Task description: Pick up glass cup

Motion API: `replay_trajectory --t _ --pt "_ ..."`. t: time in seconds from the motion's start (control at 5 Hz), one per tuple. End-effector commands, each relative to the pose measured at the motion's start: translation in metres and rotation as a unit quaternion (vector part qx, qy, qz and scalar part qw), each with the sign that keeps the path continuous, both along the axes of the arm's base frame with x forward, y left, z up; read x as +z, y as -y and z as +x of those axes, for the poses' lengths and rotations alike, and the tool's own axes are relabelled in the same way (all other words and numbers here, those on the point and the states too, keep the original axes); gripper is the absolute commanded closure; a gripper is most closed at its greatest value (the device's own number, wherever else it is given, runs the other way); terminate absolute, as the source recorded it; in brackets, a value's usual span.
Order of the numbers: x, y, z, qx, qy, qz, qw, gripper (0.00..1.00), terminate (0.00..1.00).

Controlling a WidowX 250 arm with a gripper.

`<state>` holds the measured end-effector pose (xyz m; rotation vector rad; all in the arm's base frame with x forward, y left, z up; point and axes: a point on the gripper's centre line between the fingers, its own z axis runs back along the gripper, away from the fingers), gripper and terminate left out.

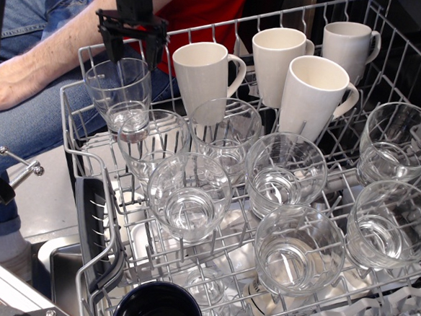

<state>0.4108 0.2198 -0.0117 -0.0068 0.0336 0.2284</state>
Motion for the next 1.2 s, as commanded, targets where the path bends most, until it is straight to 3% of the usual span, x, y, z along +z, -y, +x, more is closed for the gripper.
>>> replay_trajectory --t 0.0,0.2,0.4,1.0 --pt "0.007 0.006 0.003 0.013 0.048 0.027 0.9984 0.0 0.0" --pt "-0.004 0.008 -0.001 0.016 0.059 0.033 0.9975 0.0 0.0" --pt "-0.003 0.003 0.005 0.026 0.059 0.034 0.9973 1.0 0.0" --pt "0.009 0.005 0.017 0.032 0.076 0.04 0.9958 1.0 0.0"
